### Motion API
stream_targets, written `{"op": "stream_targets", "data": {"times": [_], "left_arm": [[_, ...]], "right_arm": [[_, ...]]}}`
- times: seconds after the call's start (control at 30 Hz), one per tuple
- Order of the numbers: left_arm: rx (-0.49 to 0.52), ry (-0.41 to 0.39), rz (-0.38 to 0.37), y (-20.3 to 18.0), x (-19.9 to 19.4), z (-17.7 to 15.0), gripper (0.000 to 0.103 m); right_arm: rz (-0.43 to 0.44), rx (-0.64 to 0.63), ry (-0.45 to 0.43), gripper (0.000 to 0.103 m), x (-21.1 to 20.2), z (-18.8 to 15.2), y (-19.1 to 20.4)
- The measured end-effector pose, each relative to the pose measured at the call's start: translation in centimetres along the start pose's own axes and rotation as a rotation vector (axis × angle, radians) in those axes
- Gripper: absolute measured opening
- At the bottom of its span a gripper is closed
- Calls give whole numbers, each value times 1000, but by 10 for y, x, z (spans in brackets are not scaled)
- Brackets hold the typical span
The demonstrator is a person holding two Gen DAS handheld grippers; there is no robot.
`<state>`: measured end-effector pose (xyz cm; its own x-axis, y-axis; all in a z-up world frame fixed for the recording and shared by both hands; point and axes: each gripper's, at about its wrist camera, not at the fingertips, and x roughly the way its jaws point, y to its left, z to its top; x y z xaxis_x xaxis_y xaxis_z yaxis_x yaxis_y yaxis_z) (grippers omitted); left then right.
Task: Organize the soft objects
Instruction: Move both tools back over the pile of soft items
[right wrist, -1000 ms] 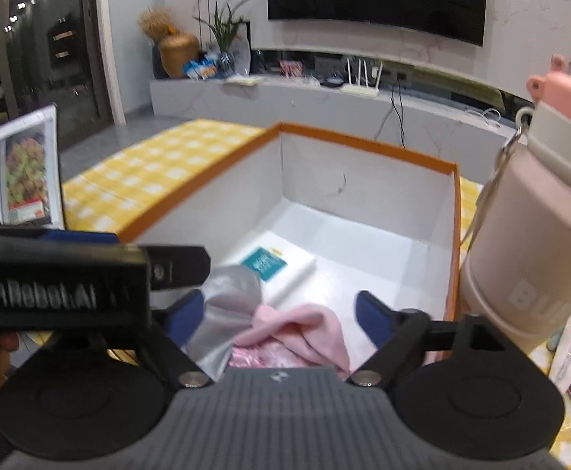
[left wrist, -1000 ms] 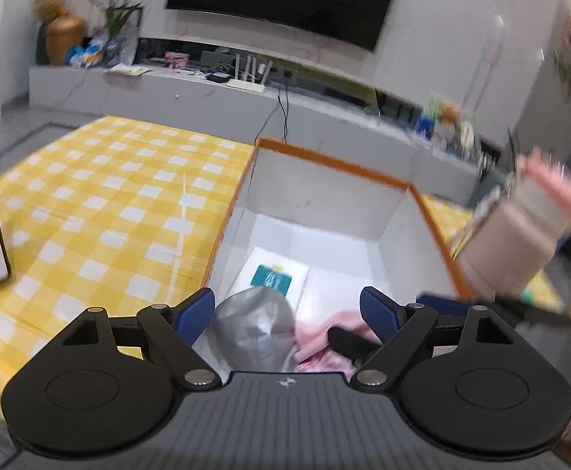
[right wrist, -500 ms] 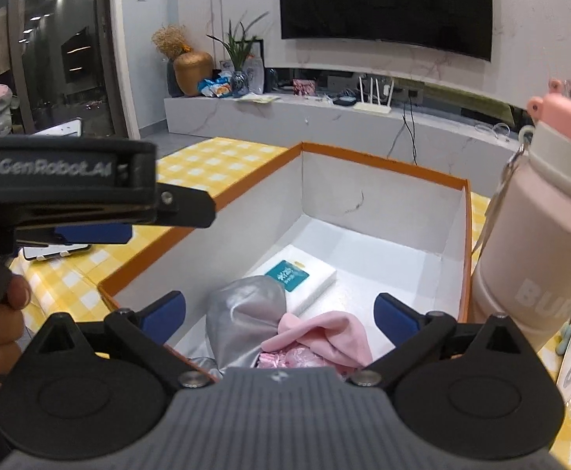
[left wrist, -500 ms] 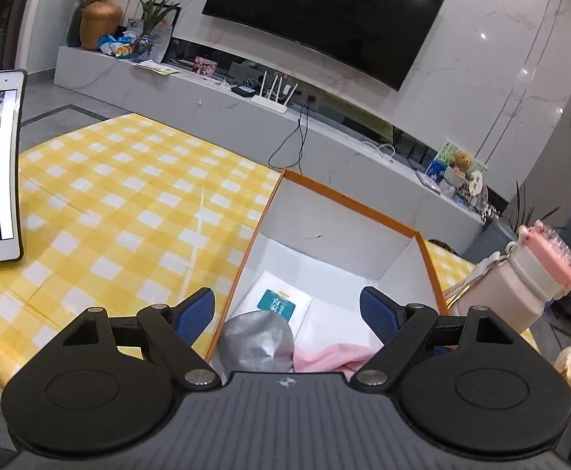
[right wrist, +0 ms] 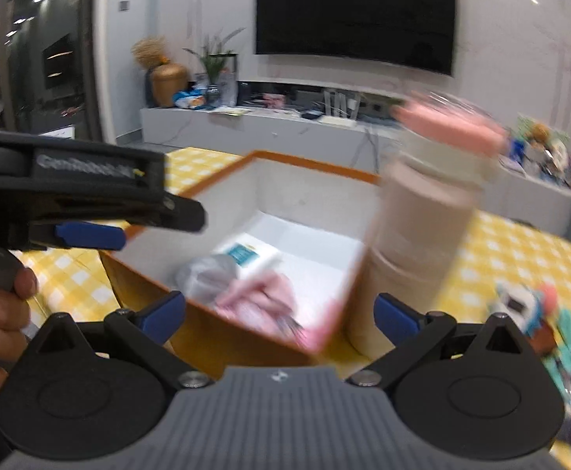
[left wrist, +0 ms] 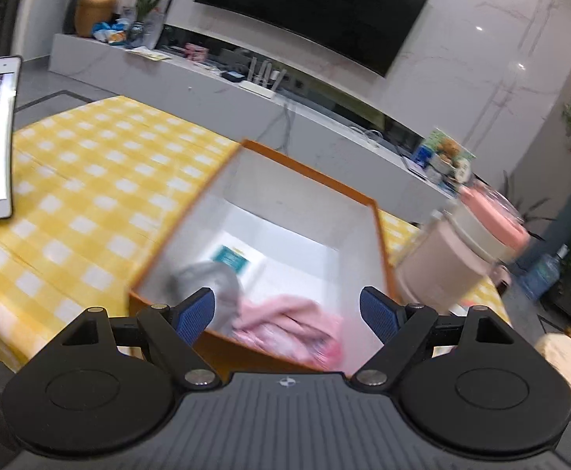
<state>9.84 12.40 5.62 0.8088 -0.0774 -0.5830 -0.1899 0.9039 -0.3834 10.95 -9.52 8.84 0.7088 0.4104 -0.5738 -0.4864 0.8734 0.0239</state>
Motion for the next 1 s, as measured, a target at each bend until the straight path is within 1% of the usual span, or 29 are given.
{"op": "stream_targets", "data": {"times": [0.13, 0.23, 0.3, 0.47, 0.6, 0.7, 0.77, 0.9, 1.0], "left_arm": [[38, 4, -37, -24, -9, -17, 98], [97, 42, -102, -43, -9, -29, 98], [121, 60, -122, -55, -8, -38, 98], [173, 110, -138, -83, 5, -59, 98], [230, 136, -150, -107, 18, -75, 98], [288, 148, -177, -125, 29, -88, 98], [329, 148, -184, -139, 36, -99, 98], [406, 173, -210, -156, 53, -116, 98], [434, 198, -230, -163, 64, -127, 98]], "right_arm": [[-88, 127, 60, 100, -18, -24, -39], [-162, 236, 69, 100, -32, -39, -74], [-195, 276, 60, 100, -38, -47, -93], [-339, 334, 73, 100, -41, -65, -126], [-367, 385, 110, 100, -31, -76, -153], [-387, 433, 121, 100, -21, -84, -173], [-378, 451, 112, 100, -15, -87, -185], [-385, 442, 98, 100, -6, -86, -204], [-398, 435, 100, 100, -1, -89, -217]]}}
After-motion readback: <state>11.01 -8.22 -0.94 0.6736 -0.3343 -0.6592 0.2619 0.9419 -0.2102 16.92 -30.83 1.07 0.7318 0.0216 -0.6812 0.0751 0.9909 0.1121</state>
